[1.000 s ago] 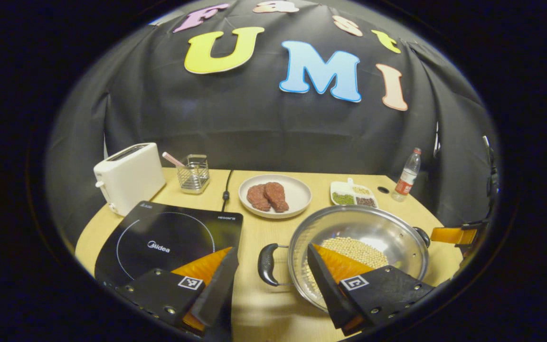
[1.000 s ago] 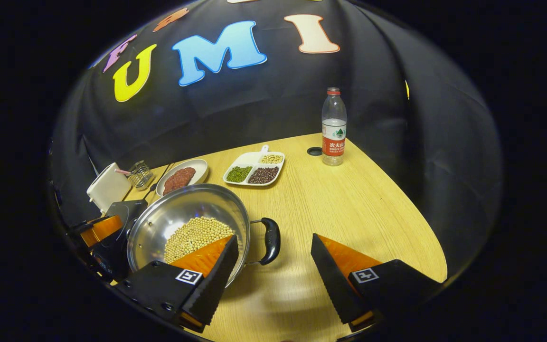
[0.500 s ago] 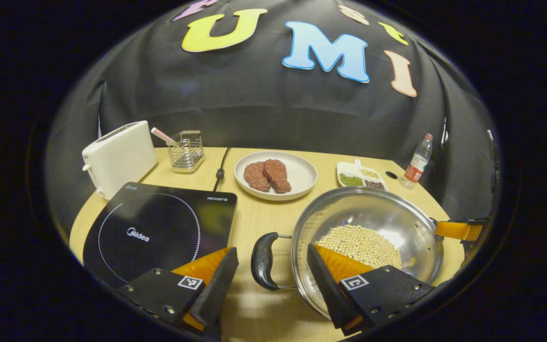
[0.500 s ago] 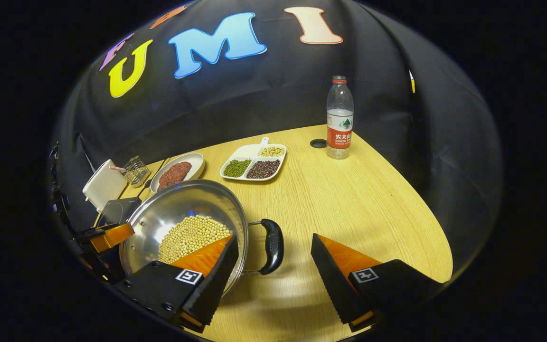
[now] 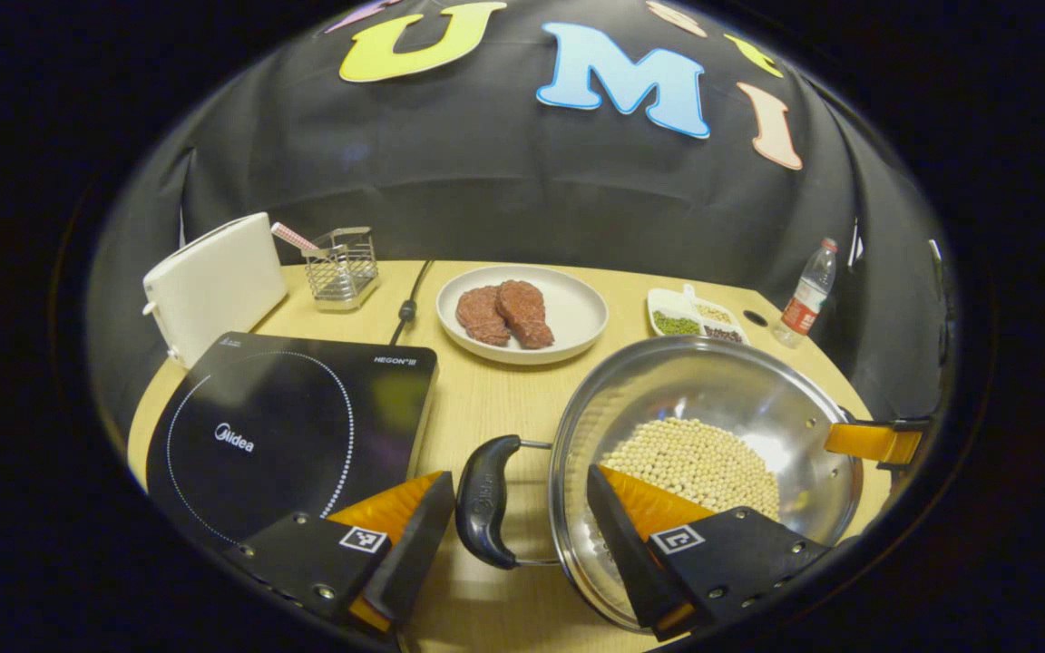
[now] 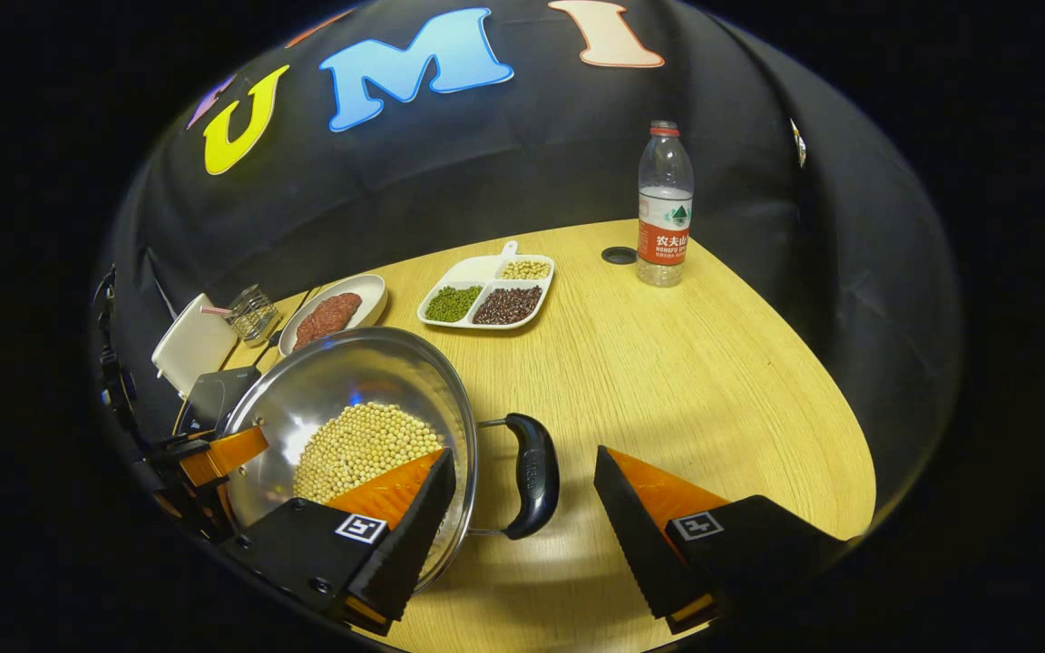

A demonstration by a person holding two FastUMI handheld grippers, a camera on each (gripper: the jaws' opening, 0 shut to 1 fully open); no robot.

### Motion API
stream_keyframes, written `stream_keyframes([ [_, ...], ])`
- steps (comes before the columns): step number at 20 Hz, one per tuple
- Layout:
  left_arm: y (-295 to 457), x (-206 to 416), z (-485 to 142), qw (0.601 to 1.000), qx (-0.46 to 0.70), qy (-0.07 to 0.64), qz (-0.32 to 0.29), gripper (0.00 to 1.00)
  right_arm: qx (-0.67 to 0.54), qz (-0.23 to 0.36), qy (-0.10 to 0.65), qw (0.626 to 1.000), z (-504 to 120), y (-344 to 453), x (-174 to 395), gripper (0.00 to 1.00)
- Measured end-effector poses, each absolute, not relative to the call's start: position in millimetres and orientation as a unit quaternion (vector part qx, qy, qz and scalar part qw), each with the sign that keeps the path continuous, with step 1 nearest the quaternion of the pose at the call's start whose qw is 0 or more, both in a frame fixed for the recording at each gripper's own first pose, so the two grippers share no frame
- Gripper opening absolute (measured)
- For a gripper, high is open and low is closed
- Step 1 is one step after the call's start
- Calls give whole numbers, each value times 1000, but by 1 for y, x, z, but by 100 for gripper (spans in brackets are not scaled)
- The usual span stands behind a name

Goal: First push the handle of the pot to place it horizontally, then grasp the pot with both hands and set it on the induction cooktop.

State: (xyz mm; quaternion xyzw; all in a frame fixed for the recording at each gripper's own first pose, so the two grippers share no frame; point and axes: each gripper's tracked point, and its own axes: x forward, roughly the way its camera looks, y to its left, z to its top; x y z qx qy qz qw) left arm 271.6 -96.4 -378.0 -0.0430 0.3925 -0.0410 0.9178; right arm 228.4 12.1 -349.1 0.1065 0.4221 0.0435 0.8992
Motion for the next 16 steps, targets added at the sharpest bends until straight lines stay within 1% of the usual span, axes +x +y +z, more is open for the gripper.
stream_keyframes([
  [1, -98, 271, -379, 917, -43, 395, -42, 89, 106, 43, 423, 899, -351, 13, 229, 90],
  [3, -100, 271, -383, 914, -43, 400, -42, 89, 105, 43, 422, 899, -351, 14, 231, 89],
  [4, -100, 270, -385, 913, -41, 403, -41, 89, 106, 44, 422, 900, -350, 15, 231, 94],
  [5, -97, 271, -387, 914, -37, 403, -35, 92, 103, 43, 421, 900, -349, 15, 231, 82],
  [6, -94, 270, -390, 913, -37, 405, -31, 75, 97, 44, 422, 900, -349, 16, 232, 86],
  [7, -95, 269, -391, 912, -42, 406, -31, 75, 91, 46, 421, 901, -349, 16, 232, 78],
  [8, -97, 270, -390, 912, -44, 406, -31, 74, 86, 46, 419, 903, -348, 15, 233, 78],
  [9, -96, 270, -391, 912, -43, 407, -32, 73, 86, 46, 416, 904, -347, 17, 234, 85],
  [10, -97, 270, -392, 912, -48, 407, -35, 73, 84, 45, 416, 904, -347, 18, 235, 77],
  [11, -99, 270, -390, 912, -52, 405, -36, 70, 80, 42, 419, 903, -349, 16, 235, 64],
  [12, -98, 270, -391, 911, -57, 406, -36, 64, 81, 41, 419, 904, -349, 16, 234, 59],
  [14, -98, 269, -392, 911, -63, 406, -38, 65, 81, 43, 419, 903, -348, 18, 236, 65],
  [15, -99, 269, -392, 911, -64, 406, -40, 67, 76, 44, 420, 903, -349, 17, 236, 62],
  [16, -100, 269, -392, 911, -66, 406, -41, 65, 73, 45, 420, 904, -347, 17, 233, 60],
])
